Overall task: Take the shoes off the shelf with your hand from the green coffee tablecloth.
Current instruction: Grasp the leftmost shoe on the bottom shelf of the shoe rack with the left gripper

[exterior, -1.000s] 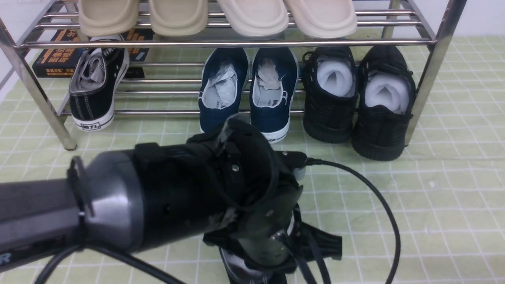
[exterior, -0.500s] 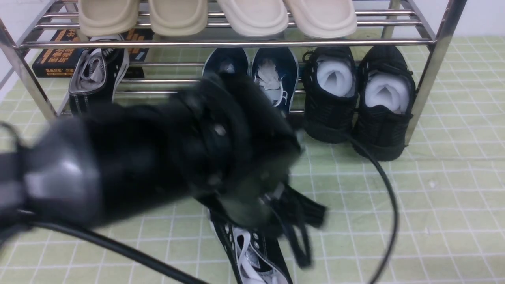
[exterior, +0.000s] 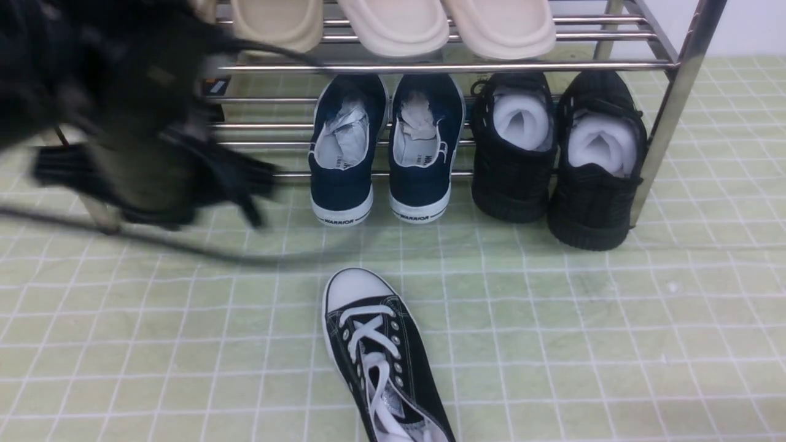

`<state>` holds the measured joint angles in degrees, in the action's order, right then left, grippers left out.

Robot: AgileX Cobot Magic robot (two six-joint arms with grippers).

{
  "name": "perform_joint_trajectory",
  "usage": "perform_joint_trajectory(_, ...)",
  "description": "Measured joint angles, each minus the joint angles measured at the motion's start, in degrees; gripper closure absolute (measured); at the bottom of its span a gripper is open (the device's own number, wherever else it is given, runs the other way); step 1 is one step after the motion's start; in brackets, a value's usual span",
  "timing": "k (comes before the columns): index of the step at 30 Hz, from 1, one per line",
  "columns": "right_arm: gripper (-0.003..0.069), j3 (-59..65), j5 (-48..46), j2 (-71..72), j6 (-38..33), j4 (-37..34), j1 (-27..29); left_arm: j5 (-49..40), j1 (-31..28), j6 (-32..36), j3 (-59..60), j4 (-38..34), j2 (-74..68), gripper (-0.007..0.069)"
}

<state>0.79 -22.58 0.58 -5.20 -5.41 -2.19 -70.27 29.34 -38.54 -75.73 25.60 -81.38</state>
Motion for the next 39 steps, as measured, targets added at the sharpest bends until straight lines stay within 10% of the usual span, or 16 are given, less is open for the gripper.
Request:
perform_joint_trajectory(9, 0.0421, 0.0, 0.0, 0.0, 0.0, 0.0, 0.0, 14.4, -23.9, 4.9, 0.2, -10.1, -0.3, 0.0615)
perform_joint_trajectory(18, 0.0421, 0.0, 0.0, 0.0, 0.0, 0.0, 0.0, 29.3, -25.0, 4.1, 0.3, -9.9, -4.5, 0.0524)
perform_joint_trajectory(30, 0.0421, 0.0, 0.0, 0.0, 0.0, 0.0, 0.0, 39.1, -25.0, 3.7, 0.3, -7.5, -12.6, 0.0158)
perform_joint_trajectory(39, 0.0421, 0.0, 0.0, 0.0, 0.0, 0.0, 0.0, 43.5, -25.0, 1.0, 0.3, 1.0, -16.4, 0.013)
